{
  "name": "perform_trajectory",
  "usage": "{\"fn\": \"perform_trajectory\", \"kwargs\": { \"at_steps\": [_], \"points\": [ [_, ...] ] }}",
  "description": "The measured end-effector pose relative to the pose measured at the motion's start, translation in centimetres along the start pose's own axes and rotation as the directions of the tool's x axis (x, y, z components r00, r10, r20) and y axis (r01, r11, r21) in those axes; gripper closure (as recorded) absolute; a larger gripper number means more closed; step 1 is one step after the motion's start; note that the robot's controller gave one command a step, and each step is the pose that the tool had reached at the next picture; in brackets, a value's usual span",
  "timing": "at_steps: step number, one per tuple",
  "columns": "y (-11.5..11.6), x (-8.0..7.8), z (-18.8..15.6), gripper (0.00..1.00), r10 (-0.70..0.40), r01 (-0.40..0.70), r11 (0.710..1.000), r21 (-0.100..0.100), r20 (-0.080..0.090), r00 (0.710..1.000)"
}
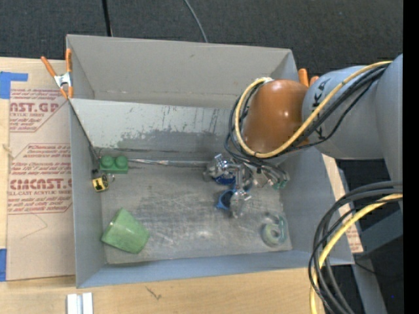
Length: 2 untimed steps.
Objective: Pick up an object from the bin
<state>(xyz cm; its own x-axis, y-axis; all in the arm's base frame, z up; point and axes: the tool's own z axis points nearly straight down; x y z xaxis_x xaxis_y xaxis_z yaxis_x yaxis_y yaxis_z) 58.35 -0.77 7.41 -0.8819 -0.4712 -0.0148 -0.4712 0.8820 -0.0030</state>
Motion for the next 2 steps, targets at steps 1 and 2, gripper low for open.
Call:
{"fn": "perform_trajectory", "kwargs": {
  "at_steps": [1,2],
  "points": [
    [0.1,0.0,0.0,1.00,-0.002,0.002,1.000,-0.001,-0.005,1.000],
    [-0.4,0.7,-14.3,1.00,0.009,-0.008,1.000,0.002,-0.005,1.000]
  ]
}}
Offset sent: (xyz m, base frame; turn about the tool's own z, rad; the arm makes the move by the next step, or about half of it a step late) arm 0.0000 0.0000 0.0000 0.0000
